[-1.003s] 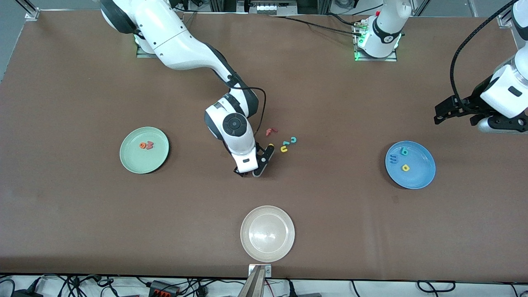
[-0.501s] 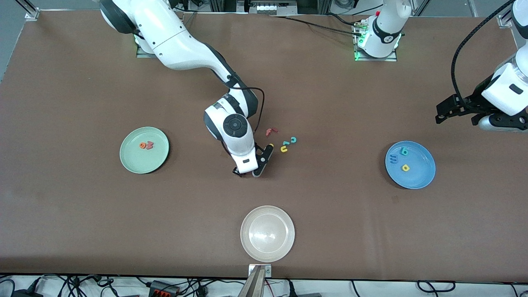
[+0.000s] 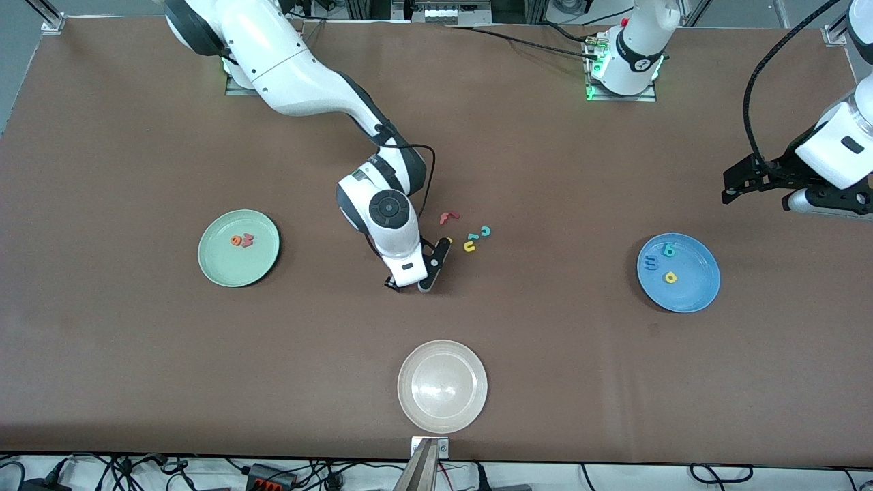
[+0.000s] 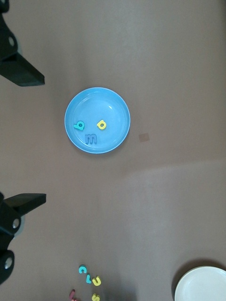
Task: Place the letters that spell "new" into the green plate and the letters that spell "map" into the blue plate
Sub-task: 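Carry the green letter to the green plate with the right gripper and release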
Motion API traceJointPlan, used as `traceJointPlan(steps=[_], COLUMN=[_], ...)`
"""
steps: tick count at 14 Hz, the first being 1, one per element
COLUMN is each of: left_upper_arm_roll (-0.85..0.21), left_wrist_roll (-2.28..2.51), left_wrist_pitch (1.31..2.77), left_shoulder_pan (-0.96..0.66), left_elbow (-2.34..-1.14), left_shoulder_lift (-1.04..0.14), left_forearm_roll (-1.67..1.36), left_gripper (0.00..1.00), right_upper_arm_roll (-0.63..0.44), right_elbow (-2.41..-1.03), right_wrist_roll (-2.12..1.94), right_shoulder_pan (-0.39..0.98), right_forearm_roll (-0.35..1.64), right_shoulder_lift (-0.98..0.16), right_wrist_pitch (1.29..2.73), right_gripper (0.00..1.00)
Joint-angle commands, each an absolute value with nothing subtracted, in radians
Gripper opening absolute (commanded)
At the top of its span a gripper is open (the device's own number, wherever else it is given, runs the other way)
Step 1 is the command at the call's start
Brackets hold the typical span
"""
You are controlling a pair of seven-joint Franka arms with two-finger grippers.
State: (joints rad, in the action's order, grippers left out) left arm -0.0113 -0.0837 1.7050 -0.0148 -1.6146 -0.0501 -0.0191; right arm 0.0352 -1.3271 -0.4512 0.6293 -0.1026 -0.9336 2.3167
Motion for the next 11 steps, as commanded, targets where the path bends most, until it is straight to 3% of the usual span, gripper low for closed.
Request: traceJointPlan(steps=[1, 5, 11], left_upper_arm_roll=[-0.012, -0.012, -0.04], left_wrist_roll=[-0.129, -0.129, -0.132], left_wrist_pitch=[1.73, 1.741, 1.735], left_shoulder_pan=[0.015, 0.017, 0.021], left_elbow=[-1.67, -1.709, -1.712], left_shoulder_lift=[-0.009, 0.025, 0.032], left_forearm_roll=[-0.02, -0.02, -0.02], left_gripper=[1.0, 1.0, 1.0], right_upper_arm_roll=[0.037, 0.038, 0.037], right_elbow=[-1.319, -1.321, -1.405], right_wrist_roll=[-0.474, -0.468, -0.451], right_shoulder_pan=[0.62, 0.574, 0.385], right_forearm_roll=[-0.121, -0.107, -0.101], right_shoulder_lift=[-0.942, -0.901, -0.712], right_wrist_pitch=[2.298, 2.222, 1.918], right_gripper=[0.2, 0.14, 0.15])
